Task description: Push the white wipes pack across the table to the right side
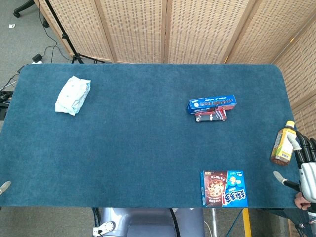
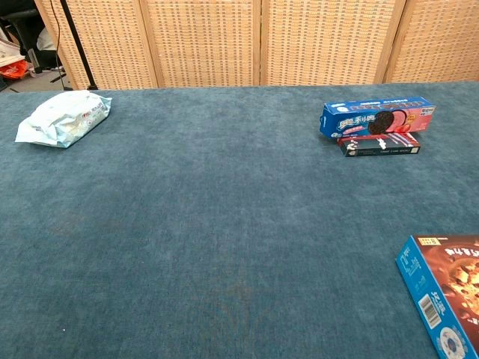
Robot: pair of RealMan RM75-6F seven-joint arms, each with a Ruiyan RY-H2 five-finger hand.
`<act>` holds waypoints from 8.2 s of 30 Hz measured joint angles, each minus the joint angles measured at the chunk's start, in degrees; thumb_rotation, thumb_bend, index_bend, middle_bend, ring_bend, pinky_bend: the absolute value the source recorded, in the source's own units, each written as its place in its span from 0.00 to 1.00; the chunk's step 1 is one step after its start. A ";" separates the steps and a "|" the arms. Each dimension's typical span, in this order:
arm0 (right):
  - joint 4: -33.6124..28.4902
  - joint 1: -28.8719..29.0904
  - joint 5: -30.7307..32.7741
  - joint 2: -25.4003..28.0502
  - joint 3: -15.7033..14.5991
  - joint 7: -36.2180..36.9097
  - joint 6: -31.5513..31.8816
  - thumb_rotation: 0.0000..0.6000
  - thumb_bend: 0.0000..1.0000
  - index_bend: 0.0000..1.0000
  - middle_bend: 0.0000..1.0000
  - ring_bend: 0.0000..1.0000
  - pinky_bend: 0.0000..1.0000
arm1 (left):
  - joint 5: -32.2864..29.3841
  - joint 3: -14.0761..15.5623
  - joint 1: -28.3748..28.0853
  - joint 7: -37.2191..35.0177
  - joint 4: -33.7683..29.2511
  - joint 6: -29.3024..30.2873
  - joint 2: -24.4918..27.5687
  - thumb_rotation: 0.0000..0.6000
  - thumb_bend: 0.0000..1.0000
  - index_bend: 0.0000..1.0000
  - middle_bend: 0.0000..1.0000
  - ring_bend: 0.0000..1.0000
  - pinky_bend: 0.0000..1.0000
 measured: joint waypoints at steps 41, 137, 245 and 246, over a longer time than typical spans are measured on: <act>2.95 3.59 11.49 -2.30 4.13 -3.60 -8.18 1.00 0.00 0.00 0.00 0.00 0.00 | 3.43 -3.82 -40.02 -96.02 45.62 -55.05 -5.55 1.00 1.00 0.00 0.00 0.00 0.00; 7.18 4.69 19.23 -4.36 7.99 -5.10 -10.50 1.00 0.00 0.00 0.00 0.00 0.00 | -41.73 -50.00 -55.08 -3.23 62.13 -115.81 -33.97 1.00 1.00 0.01 0.07 0.08 0.34; -1.00 49.10 -2.80 -2.15 10.15 -8.32 -51.71 1.00 1.00 0.18 0.03 0.00 0.04 | -15.88 -25.27 -2.03 7.43 -3.63 -29.47 -0.52 1.00 0.00 0.00 0.00 0.00 0.00; -0.85 50.28 -1.92 -3.17 10.32 -9.01 -52.99 1.00 1.00 0.19 0.04 0.00 0.04 | -16.20 -24.90 -2.38 7.16 -3.55 -29.39 -0.38 1.00 0.00 0.00 0.00 0.00 0.00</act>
